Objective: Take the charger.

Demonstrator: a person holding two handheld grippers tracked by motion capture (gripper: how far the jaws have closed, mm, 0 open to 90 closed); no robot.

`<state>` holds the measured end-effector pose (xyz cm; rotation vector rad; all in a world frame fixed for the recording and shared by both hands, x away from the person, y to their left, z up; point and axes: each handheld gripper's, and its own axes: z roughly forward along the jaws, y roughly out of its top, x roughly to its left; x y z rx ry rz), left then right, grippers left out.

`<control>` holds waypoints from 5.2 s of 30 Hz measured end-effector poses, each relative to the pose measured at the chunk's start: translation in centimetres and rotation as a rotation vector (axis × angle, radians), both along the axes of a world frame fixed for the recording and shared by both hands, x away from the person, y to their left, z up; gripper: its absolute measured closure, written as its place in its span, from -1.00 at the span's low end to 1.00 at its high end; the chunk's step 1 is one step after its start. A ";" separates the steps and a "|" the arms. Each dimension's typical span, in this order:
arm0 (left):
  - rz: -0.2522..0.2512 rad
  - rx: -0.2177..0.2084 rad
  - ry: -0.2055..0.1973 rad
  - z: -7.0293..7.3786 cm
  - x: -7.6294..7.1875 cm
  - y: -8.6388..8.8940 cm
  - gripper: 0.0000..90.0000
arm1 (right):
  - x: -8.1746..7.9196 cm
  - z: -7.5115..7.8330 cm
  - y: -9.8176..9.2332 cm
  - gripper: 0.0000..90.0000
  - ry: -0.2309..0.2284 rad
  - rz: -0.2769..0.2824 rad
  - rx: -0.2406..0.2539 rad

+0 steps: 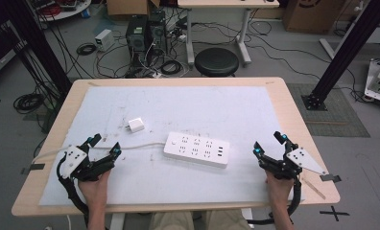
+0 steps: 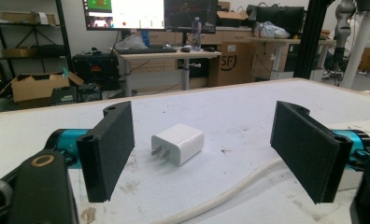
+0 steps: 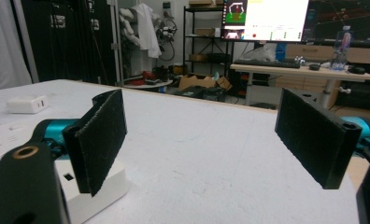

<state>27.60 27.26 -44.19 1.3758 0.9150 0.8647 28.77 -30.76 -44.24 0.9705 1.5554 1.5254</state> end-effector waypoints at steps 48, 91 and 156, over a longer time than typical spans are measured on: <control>-0.229 0.163 0.185 4.5 2.7 -0.8 -0.42 | 0.2 0.0 0.1 -0.62 0.030 0.018 0.007; -0.556 0.615 0.431 7.6 15.5 -2.7 -0.42 | 0.4 0.0 0.3 -0.62 0.032 0.023 -0.023; -0.527 0.663 0.648 1.2 20.4 -3.4 -0.07 | 0.4 0.0 0.5 -0.62 0.038 0.028 -0.041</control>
